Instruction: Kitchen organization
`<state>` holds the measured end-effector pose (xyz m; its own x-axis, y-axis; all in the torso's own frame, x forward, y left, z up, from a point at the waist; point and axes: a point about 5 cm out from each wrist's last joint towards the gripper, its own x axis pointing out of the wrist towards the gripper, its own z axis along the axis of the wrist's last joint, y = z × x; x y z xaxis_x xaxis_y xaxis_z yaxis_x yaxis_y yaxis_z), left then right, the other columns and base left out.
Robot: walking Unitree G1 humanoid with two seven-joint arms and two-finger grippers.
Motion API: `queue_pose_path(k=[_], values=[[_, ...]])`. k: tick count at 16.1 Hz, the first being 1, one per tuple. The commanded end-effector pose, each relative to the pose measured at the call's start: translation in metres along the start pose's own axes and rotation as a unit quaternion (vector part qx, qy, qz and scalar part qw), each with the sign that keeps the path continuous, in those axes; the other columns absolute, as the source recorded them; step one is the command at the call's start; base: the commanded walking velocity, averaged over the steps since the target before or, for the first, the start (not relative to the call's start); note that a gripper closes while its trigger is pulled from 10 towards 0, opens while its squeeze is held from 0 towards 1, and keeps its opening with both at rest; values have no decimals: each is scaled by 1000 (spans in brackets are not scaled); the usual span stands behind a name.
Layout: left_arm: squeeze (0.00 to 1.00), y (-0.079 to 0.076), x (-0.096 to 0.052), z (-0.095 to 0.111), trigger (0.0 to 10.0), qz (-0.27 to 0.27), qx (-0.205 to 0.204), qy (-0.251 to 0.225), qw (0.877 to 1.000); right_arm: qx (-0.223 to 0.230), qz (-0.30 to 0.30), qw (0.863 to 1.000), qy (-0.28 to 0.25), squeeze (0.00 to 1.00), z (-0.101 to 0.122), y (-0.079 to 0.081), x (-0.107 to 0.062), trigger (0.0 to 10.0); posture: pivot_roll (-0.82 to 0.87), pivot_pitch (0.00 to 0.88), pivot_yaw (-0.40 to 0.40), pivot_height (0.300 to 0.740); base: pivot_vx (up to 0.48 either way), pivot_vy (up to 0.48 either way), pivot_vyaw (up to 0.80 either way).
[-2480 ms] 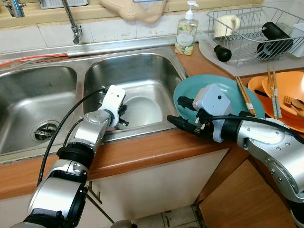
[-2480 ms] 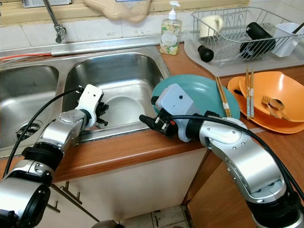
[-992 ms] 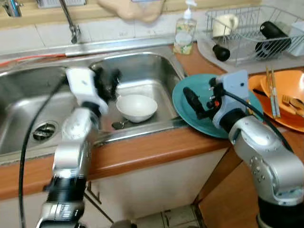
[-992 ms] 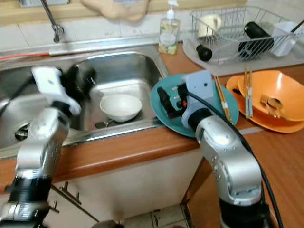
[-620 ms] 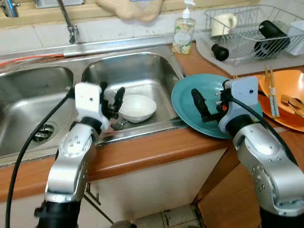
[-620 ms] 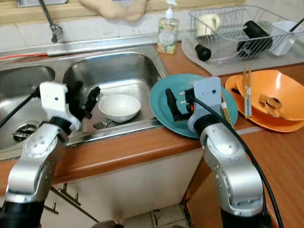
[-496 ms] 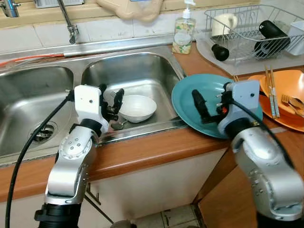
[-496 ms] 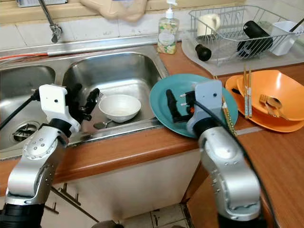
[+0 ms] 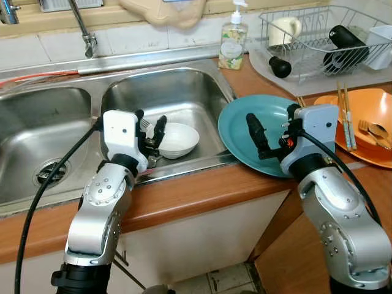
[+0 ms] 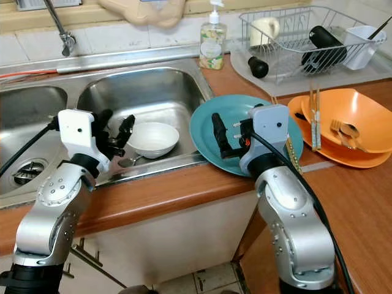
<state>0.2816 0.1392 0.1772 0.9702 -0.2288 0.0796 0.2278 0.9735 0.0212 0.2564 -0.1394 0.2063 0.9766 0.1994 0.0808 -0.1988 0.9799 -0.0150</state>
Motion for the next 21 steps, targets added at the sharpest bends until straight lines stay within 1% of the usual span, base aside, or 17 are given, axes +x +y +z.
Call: queue_pose_path(k=[1,2,3,4,5,6,7,8,10,12,13,14,15,16,17,19,21], values=[[0,-1,-1,0,10000,-1,0,4,1000,-3,-20,1000,-5,1000,2,-5,-4,10000,-45,0,79,740,0,0,0],[0,-3,-1,1,10000,-7,9,1,1000,-9,-25,1000,2,1000,-1,-7,-4,10000,-44,0,75,740,0,0,0],[0,-5,-1,2,10000,-14,14,1,1000,-10,-21,1000,-8,1000,2,-5,-3,10000,-47,0,79,740,0,0,0],[0,-5,-1,-1,10000,-11,-3,9,1000,-12,-13,1000,7,1000,-1,-4,-3,10000,-47,0,79,740,0,480,0],[0,-7,-1,-3,10000,-14,5,9,1000,-11,-15,1000,18,1000,-6,-5,-3,10000,-44,0,75,740,0,480,-800],[0,-7,0,-2,10000,-12,22,8,1000,-16,-28,999,20,1000,-8,-7,-3,10000,-44,0,73,740,0,364,-800],[0,-7,2,3,10000,-11,43,0,999,-19,-35,999,11,1000,-6,-9,-2,10000,-44,0,71,740,0,-480,-800],[0,-6,3,3,10000,-4,35,2,999,-16,-30,999,8,1000,-5,-8,-2,10000,-44,0,71,740,0,-480,0],[0,-5,2,-4,10000,11,0,13,1000,-16,-27,1000,4,1000,-6,-8,-2,10000,-48,0,70,740,0,0,0],[0,-5,2,-1,10000,11,-14,8,1000,9,-28,999,11,1000,-3,-5,0,10000,-53,0,75,740,0,0,0],[0,-5,2,-3,10000,14,-11,9,1000,3,-21,1000,14,1000,-4,-4,-1,10000,-48,0,71,740,0,0,0],[0,-6,3,-5,10000,11,4,12,1000,-12,-17,1000,22,1000,-9,-5,-2,10000,-48,0,71,740,0,0,0],[0,-7,3,-4,10000,11,5,9,1000,-12,-16,1000,24,1000,-10,-5,-2,10000,-48,0,65,740,0,0,0],[0,-6,3,-3,10000,15,-6,6,1000,-5,-5,1000,19,1000,-7,-2,-1,10000,-55,0,71,740,0,0,0],[0,-7,2,-6,10000,15,-2,10,1000,-14,4,1000,20,1000,-8,-1,-1,10000,-53,0,70,740,0,0,0],[0,-9,1,-8,10000,8,16,14,1000,-31,3,999,35,1000,-13,-3,-2,10000,-49,0,63,740,0,0,0],[0,-7,0,-9,10000,17,5,14,1000,-28,15,999,33,1000,-11,0,0,10000,-53,0,67,740,0,0,0]])
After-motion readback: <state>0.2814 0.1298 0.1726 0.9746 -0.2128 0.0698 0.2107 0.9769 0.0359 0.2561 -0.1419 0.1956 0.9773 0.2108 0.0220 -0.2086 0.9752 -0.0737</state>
